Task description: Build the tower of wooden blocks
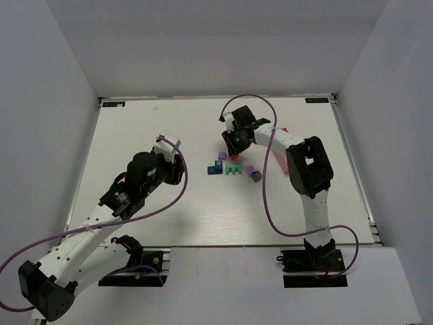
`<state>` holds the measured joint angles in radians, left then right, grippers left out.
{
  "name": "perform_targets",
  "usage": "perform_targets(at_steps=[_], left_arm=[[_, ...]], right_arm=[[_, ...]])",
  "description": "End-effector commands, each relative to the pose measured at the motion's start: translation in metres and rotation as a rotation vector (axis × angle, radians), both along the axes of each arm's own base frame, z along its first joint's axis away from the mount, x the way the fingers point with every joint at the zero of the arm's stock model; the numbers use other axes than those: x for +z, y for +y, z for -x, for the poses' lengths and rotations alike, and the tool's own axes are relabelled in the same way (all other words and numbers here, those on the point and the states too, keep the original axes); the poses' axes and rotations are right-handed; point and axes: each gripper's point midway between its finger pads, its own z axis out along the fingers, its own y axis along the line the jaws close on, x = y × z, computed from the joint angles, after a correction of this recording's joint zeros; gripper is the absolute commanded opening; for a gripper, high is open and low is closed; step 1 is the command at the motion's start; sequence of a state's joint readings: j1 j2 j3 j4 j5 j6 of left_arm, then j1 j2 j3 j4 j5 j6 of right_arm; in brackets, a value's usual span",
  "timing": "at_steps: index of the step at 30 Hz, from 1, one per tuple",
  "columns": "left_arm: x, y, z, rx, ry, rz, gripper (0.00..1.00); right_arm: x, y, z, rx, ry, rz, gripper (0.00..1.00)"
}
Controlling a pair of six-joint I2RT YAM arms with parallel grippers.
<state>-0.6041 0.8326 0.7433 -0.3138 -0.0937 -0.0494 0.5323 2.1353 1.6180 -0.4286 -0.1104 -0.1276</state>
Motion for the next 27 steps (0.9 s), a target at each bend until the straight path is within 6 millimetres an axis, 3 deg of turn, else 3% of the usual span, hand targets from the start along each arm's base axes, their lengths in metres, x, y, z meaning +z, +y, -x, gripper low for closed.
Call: perform_targets(at_steps=[1,6,7,15,27], left_arm=[[-0.001,0.003,0.000,0.013,0.000,0.003,0.57],[-0.001,0.003,0.000,0.013,0.000,0.003,0.57],[-0.001,0.003,0.000,0.013,0.000,0.003,0.56],[0.002,0.002,0.001,0.005,-0.006,0.011,0.54],[0.002,0.002,0.001,0.005,-0.006,0.011,0.53]], right_arm=[[0.015,0.006,-0.010,0.009,-0.042,-0.010,0.36],[0.032,0.005,-0.012,0.030,-0.086,-0.012,0.22],[0.044,0.005,-0.014,0.039,-0.116,-0.016,0.17],[0.101,0.001,-0.005,0.155,-0.236,-0.052,0.10],[0.101,0.015,0.033,0.474,-0.159,-0.099,0.02]])
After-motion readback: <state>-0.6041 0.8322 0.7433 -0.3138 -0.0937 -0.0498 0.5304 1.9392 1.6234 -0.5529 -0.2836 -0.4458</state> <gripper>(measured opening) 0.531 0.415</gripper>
